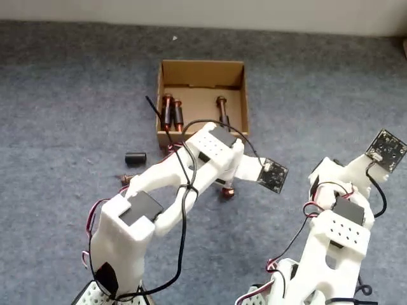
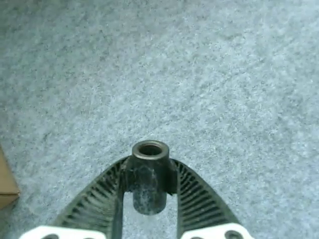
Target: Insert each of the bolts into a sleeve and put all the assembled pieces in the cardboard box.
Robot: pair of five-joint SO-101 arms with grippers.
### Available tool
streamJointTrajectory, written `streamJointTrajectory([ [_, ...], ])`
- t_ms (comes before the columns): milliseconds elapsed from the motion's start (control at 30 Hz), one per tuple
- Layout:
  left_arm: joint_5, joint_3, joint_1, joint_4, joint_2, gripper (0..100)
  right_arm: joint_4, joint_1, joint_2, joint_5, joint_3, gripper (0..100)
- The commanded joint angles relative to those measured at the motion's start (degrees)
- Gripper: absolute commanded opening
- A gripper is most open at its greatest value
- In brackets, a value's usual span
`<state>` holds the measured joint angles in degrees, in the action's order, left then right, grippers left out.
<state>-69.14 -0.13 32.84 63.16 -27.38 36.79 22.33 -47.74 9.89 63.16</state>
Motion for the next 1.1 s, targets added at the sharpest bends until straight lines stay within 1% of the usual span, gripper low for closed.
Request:
streamJointTrajectory([
  [0, -1.4, -2.1, -0.4, 0.1, -0.8, 18, -1.1, 0.5, -1.9, 0.6, -3.9, 0.5],
  [333, -1.2, -1.7, 6.2, 0.1, -1.4, 18, -1.0, 0.5, -1.9, 0.6, -4.1, 0.5],
  [633, -1.1, -1.3, 8.4, 0.1, -1.4, 18, -1.0, 0.5, -1.9, 0.6, -4.1, 0.5],
  [800, 1.8, -1.3, 9.5, 0.2, -1.4, 17, -1.0, 0.5, -1.9, 0.6, -4.0, 0.5],
  [1067, 1.8, 1.1, 9.6, 2.3, -1.4, 1, -1.0, 0.5, -1.9, 0.6, -3.9, 0.5],
])
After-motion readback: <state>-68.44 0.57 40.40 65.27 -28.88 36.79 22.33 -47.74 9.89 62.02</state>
